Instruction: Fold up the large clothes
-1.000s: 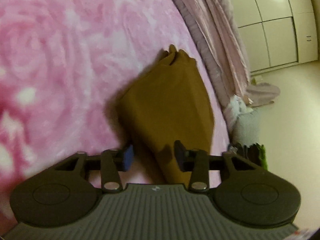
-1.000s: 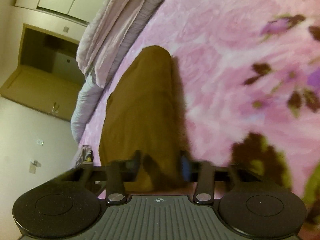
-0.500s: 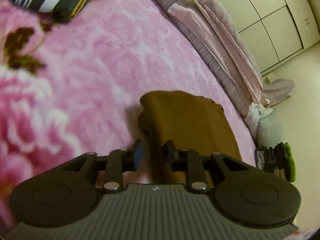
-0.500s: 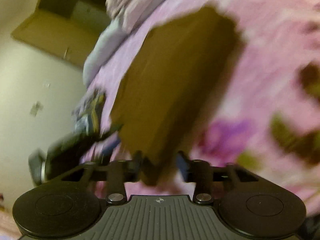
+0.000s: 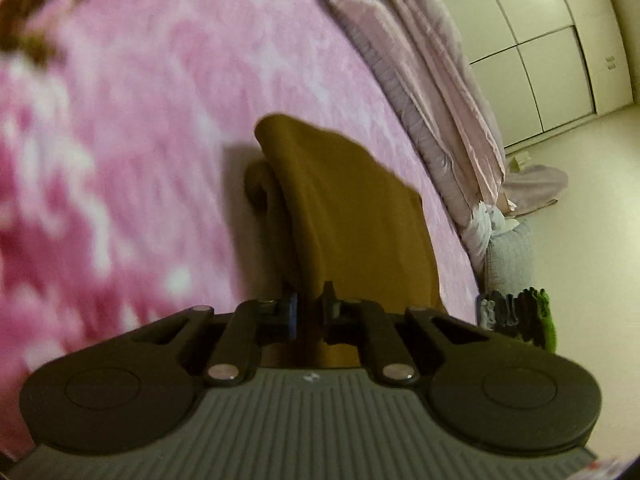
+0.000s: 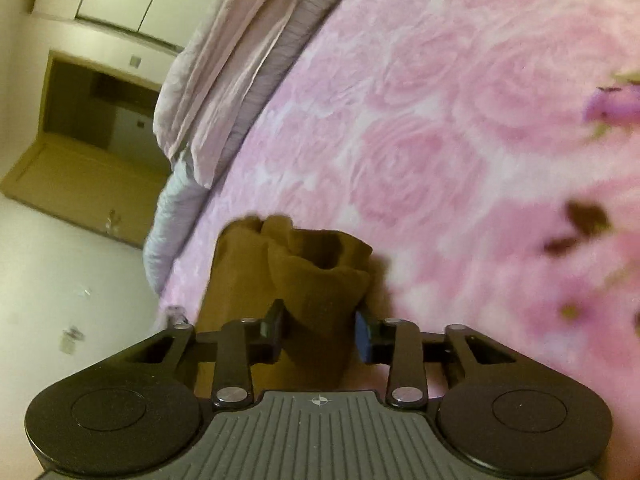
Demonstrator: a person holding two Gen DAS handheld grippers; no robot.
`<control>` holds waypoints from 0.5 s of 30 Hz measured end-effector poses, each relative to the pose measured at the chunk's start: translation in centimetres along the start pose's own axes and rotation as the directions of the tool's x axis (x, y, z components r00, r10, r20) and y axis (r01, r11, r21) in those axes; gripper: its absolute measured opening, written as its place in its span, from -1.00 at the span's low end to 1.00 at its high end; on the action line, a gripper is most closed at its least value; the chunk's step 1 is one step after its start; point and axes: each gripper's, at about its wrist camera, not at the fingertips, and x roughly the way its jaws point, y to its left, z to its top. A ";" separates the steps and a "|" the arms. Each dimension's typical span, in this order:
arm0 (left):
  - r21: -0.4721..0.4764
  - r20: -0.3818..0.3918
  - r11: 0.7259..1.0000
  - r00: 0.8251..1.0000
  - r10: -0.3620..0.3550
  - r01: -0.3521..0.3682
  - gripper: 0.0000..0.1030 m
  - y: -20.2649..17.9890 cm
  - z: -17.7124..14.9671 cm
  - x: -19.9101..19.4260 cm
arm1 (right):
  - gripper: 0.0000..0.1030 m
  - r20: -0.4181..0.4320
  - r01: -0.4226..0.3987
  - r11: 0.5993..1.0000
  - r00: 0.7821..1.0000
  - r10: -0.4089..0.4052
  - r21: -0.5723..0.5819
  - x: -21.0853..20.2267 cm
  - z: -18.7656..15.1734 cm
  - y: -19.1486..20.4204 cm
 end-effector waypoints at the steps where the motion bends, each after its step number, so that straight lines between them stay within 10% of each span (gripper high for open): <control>1: 0.027 0.024 1.000 1.000 0.013 -0.013 -0.86 0.0 0.8 -0.3 | -0.44 -0.004 0.007 1.000 1.000 -0.007 0.015 -0.4 -0.9 0.4; 8: 0.070 0.075 0.992 0.992 0.099 -0.104 -0.80 1.5 5.1 0.6 | -0.12 -0.056 0.012 1.000 0.998 -0.012 0.009 -1.7 -8.2 2.8; 15: 0.161 0.110 0.981 0.990 0.090 -0.107 -0.60 0.8 6.4 -1.0 | -0.01 0.122 0.157 0.950 0.984 -0.128 -0.269 -4.4 -2.1 5.7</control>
